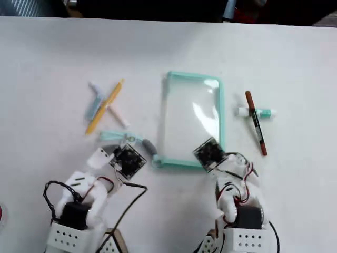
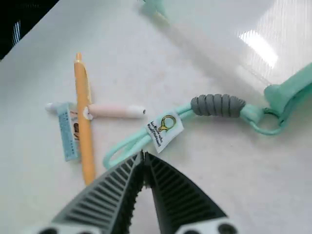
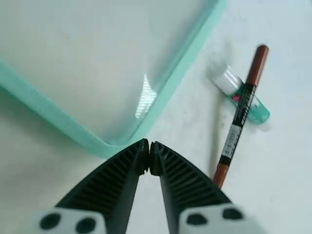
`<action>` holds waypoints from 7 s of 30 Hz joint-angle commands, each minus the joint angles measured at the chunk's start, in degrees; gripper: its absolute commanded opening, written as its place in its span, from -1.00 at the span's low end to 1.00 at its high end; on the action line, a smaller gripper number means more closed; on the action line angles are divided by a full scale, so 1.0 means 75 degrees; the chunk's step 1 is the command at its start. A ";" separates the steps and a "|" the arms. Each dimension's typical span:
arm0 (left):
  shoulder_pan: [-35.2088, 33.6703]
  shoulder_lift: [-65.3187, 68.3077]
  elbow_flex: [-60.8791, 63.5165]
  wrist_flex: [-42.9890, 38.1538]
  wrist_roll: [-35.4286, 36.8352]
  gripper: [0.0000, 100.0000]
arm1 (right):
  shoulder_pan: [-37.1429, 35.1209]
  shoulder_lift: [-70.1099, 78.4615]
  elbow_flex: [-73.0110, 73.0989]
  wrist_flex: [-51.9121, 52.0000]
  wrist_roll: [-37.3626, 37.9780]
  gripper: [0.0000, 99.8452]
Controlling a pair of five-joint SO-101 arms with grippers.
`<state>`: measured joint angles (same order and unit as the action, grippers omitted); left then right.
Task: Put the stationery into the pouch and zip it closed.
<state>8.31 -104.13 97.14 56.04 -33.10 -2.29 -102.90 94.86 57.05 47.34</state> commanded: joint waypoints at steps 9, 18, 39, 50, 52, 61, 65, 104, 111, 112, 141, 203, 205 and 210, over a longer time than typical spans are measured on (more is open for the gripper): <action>-0.1752 -0.0076 -0.0023 -0.0738 -0.0305 -0.95 | -0.2960 -0.0053 -0.0399 0.0686 0.0117 -0.53; -0.3323 -0.0076 -0.0188 -0.1477 0.1442 -0.95 | -0.3546 -0.0053 -0.0023 0.0486 0.0176 -0.62; -0.2866 -0.0076 -0.0023 -0.1489 0.1371 -0.95 | -0.4155 0.0838 0.0234 -0.0744 0.0445 -0.58; -0.2725 -0.0076 -0.0023 -0.1465 0.1371 -0.95 | -0.4437 0.4460 -0.3751 0.0627 -0.0598 -0.59; -0.2725 -0.0076 -0.0023 -0.1465 0.1371 -0.95 | -0.4859 0.5351 -0.3704 0.0346 -0.0586 -0.59; -0.2725 -0.0076 -0.0023 -0.1465 0.1371 -0.95 | -0.4612 0.8598 -0.3446 -0.2526 -0.0047 -0.59; -0.2725 -0.0076 -0.0023 -0.1383 0.1371 -0.95 | -0.4249 0.9500 -0.3446 -0.3440 -0.0047 -0.59; -0.2280 -0.0076 -0.0035 -0.1430 0.1383 -0.95 | -0.2385 0.3077 -0.5884 0.0076 -0.2051 -0.96; -0.1061 -0.0076 -0.1653 -0.2016 0.1430 -0.81 | -0.2385 0.4155 -0.8018 0.1600 -0.2004 -0.96; -0.0791 -0.0076 -0.1969 -0.2016 0.1442 -0.70 | -0.2385 0.4460 -0.8358 0.1752 -0.1981 -0.96; -0.0346 -0.0076 -0.1735 -0.0738 0.0176 -0.46 | -0.3522 0.8023 -0.9389 0.4237 0.1125 -0.96; -0.7812 -0.0076 -0.0023 0.0000 -0.2239 -0.46 | -0.5070 0.6828 -0.3411 -0.1295 0.0598 -0.36; -0.7543 -0.0076 -0.0023 0.0012 -0.2063 -0.46 | -0.5058 0.6828 -0.3399 -0.1342 0.0598 -0.42; -0.7156 -0.0076 -0.0023 0.0012 -0.1301 -0.46 | -0.5023 0.6828 -0.3341 -0.1377 0.0598 -0.77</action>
<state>-47.25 -104.48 97.14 56.84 -45.49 -40.70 -50.68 69.98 47.82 51.12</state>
